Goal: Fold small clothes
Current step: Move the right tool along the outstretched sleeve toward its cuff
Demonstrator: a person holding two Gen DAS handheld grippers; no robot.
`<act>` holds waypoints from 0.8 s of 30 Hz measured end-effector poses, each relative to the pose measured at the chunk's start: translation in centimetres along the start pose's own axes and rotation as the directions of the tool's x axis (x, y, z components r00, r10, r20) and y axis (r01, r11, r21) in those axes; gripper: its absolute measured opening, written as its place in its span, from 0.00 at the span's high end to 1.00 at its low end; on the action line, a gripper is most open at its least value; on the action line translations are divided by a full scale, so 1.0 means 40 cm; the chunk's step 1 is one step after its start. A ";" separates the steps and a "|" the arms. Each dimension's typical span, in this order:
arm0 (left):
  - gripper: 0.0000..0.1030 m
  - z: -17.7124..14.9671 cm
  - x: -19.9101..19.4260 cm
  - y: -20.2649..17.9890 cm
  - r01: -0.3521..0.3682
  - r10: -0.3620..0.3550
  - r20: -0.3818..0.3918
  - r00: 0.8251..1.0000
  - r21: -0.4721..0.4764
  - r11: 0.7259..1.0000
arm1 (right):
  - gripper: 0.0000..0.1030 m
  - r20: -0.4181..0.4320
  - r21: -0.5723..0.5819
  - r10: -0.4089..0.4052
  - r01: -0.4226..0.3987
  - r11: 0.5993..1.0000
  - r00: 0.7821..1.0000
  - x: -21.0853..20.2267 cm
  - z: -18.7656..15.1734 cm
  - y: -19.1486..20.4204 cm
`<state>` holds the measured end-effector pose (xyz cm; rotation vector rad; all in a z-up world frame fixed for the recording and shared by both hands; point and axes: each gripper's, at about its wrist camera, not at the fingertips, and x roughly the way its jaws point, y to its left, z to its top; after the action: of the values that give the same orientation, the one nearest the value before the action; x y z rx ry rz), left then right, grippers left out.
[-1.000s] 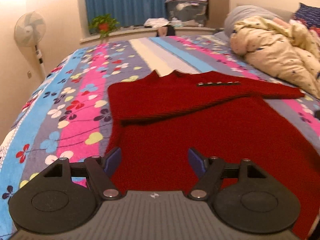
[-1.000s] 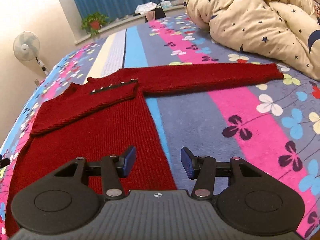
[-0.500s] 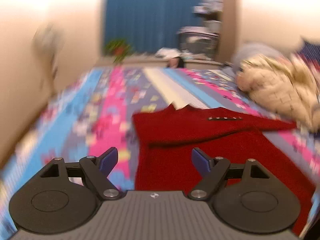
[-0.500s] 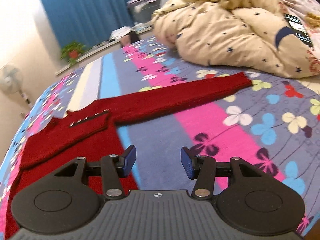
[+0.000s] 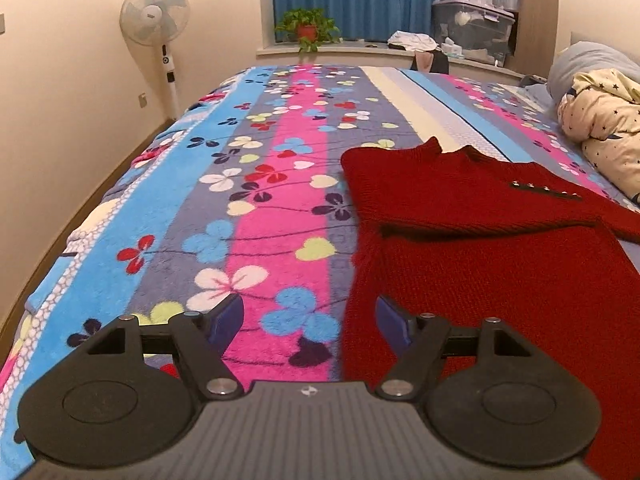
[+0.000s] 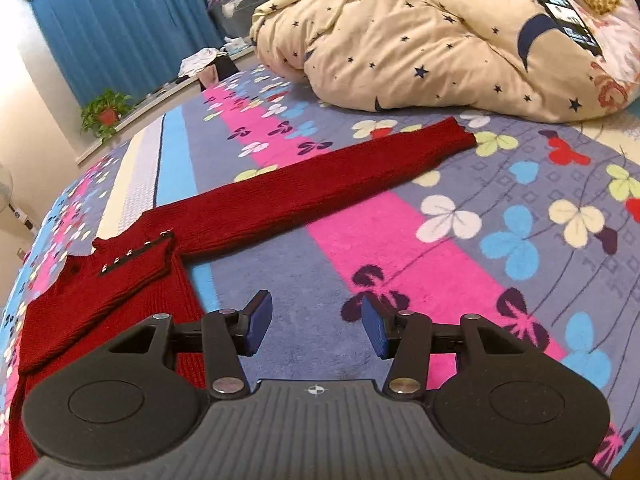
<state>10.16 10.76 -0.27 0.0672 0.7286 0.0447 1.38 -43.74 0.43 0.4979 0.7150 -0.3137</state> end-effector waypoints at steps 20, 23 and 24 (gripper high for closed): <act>0.23 -0.004 0.014 -0.016 -0.022 0.022 -0.008 1.000 0.047 0.999 | 0.80 0.064 0.216 -0.018 0.004 0.976 0.998 0.099 0.086 -0.085; 0.23 -0.005 0.028 -0.025 -0.027 0.028 -0.016 0.999 0.069 0.997 | 0.68 0.061 0.252 -0.034 0.018 0.968 0.998 0.144 0.100 -0.103; 0.23 -0.006 0.033 -0.028 -0.029 0.030 -0.019 0.999 0.077 0.997 | 0.67 0.055 0.258 -0.042 0.026 0.966 0.998 0.160 0.103 -0.107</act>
<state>11.00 9.74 -1.40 0.1507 0.7496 0.0459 6.36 -50.20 -2.71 0.7206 0.6272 -0.4553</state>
